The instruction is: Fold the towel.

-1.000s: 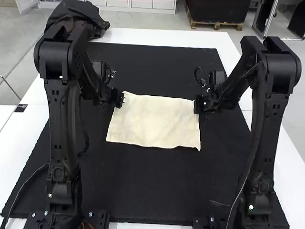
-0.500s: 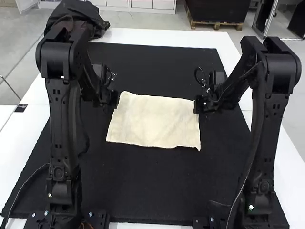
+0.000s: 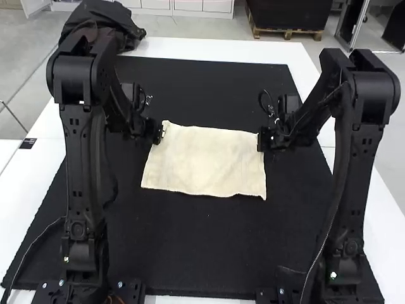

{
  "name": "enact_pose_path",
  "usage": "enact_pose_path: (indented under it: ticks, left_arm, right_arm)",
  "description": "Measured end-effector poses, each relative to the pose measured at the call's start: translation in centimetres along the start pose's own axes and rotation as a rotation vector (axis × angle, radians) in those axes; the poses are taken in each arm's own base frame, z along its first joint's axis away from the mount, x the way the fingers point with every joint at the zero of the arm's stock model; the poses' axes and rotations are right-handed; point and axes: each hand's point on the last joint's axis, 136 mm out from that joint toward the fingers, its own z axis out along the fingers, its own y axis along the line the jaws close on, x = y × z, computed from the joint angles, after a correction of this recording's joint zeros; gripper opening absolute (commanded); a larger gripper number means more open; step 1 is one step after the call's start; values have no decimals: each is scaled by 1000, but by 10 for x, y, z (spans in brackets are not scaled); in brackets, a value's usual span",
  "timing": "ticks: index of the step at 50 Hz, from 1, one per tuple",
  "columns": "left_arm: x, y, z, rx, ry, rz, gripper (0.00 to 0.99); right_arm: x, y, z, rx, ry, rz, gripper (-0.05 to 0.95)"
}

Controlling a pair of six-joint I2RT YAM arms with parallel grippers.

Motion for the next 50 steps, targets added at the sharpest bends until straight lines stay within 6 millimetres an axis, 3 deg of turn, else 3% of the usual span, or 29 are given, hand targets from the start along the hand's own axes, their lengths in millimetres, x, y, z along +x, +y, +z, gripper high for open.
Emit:
enact_pose_path:
  ticks: [37,43,45,50]
  left_arm:
    - [-9,-4,1,21,-8,-3,946]
    - [-7,-6,1,32,-1,-5,720]
    - [-7,-6,1,35,-1,-5,569]
    - [-6,-8,1,42,2,-6,41]
  right_arm:
    - [0,0,0,0,-8,-2,-23]
    - [0,0,0,0,-8,-2,-23]
    - [0,0,0,-1,-8,-2,-21]
    - [0,0,0,-1,-12,0,-21]
